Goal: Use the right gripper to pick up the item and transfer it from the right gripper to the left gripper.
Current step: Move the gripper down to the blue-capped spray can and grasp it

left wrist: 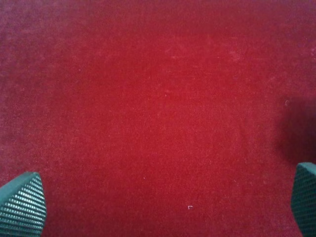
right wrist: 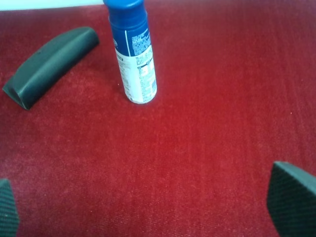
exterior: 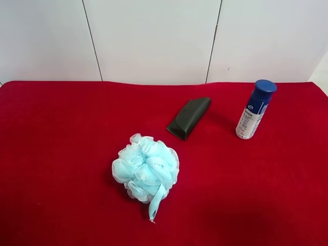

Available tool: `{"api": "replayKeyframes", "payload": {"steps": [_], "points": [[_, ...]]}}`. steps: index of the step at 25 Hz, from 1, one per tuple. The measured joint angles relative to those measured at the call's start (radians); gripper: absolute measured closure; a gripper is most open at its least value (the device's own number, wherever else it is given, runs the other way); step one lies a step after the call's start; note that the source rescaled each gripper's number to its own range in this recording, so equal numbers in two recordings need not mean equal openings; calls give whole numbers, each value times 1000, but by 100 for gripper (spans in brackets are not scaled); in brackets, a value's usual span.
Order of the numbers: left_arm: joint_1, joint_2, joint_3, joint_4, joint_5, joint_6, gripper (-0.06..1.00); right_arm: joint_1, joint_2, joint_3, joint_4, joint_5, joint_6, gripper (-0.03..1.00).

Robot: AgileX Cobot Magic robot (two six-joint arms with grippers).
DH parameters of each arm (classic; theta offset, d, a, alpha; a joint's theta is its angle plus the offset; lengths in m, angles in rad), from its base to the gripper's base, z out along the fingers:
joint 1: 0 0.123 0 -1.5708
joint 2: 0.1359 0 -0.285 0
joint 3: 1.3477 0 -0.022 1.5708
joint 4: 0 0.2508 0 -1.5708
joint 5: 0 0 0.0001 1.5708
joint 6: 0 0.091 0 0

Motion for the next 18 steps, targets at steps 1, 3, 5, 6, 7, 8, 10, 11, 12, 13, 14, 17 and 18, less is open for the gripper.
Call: {"api": "replayKeyframes", "payload": {"steps": [1, 3, 5, 6, 7, 8, 10, 11, 12, 13, 14, 17, 18], "points": [[0, 0, 0, 0, 0, 0, -6, 0, 0, 0, 0, 0, 0, -3], [0, 0, 0, 0, 0, 0, -6, 0, 0, 0, 0, 0, 0, -3], [0, 0, 0, 0, 0, 0, -6, 0, 0, 0, 0, 0, 0, -3], [0, 0, 0, 0, 0, 0, -6, 0, 0, 0, 0, 0, 0, -3], [0, 0, 0, 0, 0, 0, -6, 0, 0, 0, 0, 0, 0, -3], [0, 0, 0, 0, 0, 0, -6, 0, 0, 0, 0, 0, 0, -3], [0, 0, 0, 0, 0, 0, -6, 0, 0, 0, 0, 0, 0, -3], [0, 0, 0, 0, 0, 0, -6, 0, 0, 0, 0, 0, 0, -3], [0, 0, 0, 0, 0, 0, -6, 0, 0, 0, 0, 0, 0, -3], [0, 0, 0, 0, 0, 0, -6, 0, 0, 0, 0, 0, 0, -3], [0, 0, 0, 0, 0, 0, -6, 0, 0, 0, 0, 0, 0, -3], [0, 0, 0, 0, 0, 0, -6, 0, 0, 0, 0, 0, 0, -3], [0, 0, 0, 0, 0, 0, -6, 0, 0, 0, 0, 0, 0, -3]]}}
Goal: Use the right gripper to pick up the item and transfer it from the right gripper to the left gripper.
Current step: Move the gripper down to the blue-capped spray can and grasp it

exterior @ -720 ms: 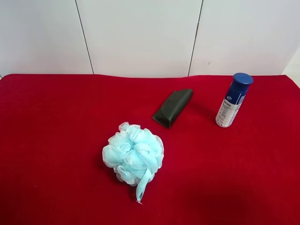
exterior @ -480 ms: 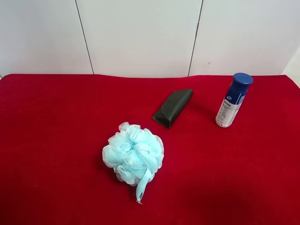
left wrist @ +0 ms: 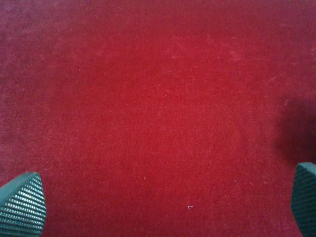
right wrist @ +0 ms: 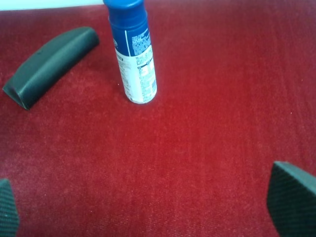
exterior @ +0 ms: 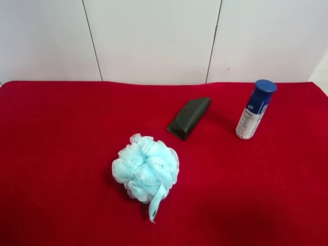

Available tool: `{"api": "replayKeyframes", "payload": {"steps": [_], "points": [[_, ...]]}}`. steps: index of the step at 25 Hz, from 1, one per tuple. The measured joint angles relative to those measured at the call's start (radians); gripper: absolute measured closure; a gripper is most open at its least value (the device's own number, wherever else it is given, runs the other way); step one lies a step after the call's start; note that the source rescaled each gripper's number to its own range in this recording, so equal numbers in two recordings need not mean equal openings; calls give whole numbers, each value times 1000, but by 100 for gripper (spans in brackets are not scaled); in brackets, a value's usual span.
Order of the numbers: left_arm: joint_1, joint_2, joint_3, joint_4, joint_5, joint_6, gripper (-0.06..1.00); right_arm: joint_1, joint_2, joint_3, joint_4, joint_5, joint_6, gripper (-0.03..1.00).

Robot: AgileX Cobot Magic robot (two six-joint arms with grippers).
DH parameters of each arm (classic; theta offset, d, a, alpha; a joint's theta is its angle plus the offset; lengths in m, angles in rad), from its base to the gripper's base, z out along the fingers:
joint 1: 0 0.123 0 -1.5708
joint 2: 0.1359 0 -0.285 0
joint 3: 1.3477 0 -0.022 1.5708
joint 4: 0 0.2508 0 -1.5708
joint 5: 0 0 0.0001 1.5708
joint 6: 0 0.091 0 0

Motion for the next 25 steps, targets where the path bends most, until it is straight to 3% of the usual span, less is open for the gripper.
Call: {"api": "replayKeyframes", "payload": {"steps": [25], "points": [[0, 0, 0, 0, 0, -1, -6, 0, 0, 0, -5, -1, 0, -3]]}}
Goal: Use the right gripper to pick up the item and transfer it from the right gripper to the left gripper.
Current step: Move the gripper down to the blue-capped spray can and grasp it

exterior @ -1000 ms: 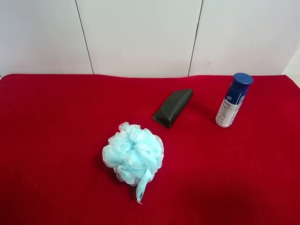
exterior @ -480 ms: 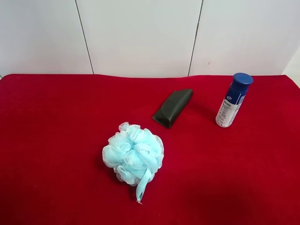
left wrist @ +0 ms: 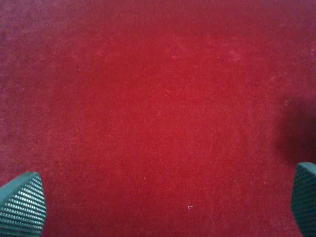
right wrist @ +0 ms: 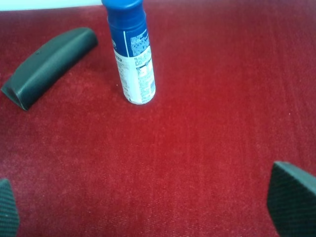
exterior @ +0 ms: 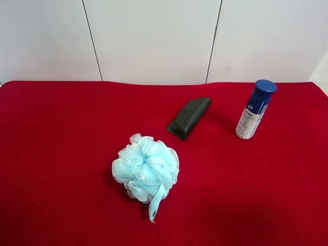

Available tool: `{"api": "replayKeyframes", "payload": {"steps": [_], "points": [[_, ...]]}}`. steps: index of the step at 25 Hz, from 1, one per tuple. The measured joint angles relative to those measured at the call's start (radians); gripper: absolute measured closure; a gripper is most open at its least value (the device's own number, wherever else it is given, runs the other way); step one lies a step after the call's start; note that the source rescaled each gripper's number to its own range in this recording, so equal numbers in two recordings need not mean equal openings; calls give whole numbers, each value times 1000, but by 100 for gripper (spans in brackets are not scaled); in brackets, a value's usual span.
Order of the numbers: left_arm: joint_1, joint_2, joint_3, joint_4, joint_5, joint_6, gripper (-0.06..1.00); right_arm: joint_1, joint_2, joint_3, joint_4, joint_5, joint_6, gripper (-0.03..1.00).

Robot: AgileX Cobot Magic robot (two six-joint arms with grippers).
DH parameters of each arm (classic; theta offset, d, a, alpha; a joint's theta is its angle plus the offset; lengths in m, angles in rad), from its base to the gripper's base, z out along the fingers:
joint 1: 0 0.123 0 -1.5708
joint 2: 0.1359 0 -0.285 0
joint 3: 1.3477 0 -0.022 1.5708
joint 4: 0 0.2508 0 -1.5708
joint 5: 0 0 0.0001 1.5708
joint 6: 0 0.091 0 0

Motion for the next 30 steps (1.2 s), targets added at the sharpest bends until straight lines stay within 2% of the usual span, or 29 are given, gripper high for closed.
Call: {"api": "replayKeyframes", "payload": {"steps": [6, 9, 17, 24, 30], "points": [[0, 0, 0, 0, 0, 0, -6, 0, 16, -46, 0, -6, 0, -3], [0, 0, 0, 0, 0, 0, -6, 0, 118, -113, 0, -6, 0, -3], [0, 0, 0, 0, 0, 0, -6, 0, 555, -361, -35, 6, -6, -3], [0, 0, 0, 0, 0, -2, -6, 52, 921, -561, -44, 15, -6, -3], [0, 0, 0, 0, 0, -2, -6, 59, 1202, -717, -37, 80, 25, -3]]}}
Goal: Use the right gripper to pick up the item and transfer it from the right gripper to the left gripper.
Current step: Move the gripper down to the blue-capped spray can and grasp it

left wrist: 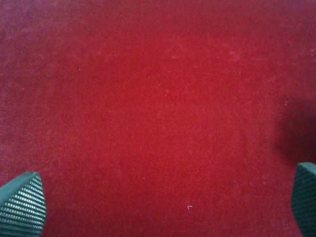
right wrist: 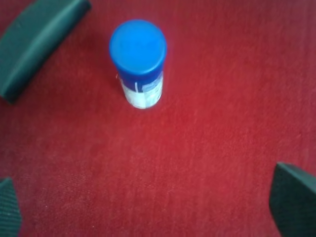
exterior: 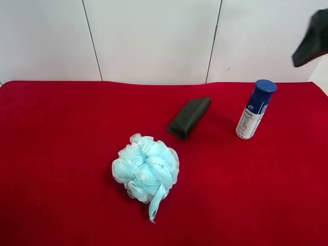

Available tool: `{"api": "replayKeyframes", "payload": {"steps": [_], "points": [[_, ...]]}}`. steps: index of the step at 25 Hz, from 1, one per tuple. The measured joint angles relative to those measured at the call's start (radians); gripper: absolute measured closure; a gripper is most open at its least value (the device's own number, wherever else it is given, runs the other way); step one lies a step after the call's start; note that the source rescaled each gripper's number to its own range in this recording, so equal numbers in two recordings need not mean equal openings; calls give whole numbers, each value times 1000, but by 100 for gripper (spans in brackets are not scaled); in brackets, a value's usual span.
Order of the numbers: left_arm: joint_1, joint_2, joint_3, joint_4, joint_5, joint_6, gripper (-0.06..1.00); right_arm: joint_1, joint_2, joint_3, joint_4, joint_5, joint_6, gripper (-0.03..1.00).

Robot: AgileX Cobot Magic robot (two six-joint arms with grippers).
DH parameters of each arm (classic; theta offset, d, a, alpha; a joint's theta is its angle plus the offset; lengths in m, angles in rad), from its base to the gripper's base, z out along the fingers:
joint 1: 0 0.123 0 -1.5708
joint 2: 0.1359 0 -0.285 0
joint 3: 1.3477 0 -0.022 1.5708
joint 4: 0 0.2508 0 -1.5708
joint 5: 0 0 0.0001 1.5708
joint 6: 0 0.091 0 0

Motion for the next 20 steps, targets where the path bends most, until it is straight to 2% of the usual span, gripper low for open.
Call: {"api": "replayKeyframes", "payload": {"steps": [10, 20], "points": [[0, 0, 0, 0, 0, 0, -6, 0, 306, -179, 0, 67, 43, -3], [0, 0, 0, 0, 0, 0, -6, 0, 511, -228, -3, 39, 43, -3]]}}
